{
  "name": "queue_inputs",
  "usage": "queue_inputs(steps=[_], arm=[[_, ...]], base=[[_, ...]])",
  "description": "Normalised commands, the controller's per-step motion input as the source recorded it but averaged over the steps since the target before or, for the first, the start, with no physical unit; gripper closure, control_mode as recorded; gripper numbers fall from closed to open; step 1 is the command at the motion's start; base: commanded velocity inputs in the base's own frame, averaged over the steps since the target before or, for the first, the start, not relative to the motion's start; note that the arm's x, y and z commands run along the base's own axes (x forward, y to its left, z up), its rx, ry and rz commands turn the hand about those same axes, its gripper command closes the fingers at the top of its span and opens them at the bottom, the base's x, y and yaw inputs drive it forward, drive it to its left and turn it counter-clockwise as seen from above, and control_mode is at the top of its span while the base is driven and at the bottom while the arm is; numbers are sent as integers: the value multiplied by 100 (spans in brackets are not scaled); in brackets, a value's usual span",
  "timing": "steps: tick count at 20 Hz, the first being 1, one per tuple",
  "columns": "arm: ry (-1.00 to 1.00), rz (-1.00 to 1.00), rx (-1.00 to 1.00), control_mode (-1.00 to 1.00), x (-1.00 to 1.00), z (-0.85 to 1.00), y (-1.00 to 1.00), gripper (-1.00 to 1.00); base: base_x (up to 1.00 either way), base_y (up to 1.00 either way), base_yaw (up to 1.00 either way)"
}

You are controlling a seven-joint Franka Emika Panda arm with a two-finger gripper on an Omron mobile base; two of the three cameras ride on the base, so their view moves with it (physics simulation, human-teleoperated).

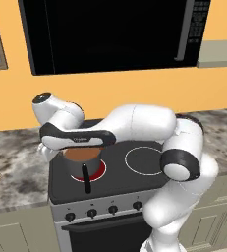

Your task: Pick up the sugar cube(s) and place them in the saucepan with hot chocolate.

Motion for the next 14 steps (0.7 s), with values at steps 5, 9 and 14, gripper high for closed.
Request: queue_inputs(steps=[5,9,14], arm=[[0,-5,14,-100,28,2,-85,100],[8,-2,16,-100,38,2,-55,100],[18,0,13,-100,43,-1,-21,100]], base=[[0,0,0],[0,0,0],[0,0,0]])
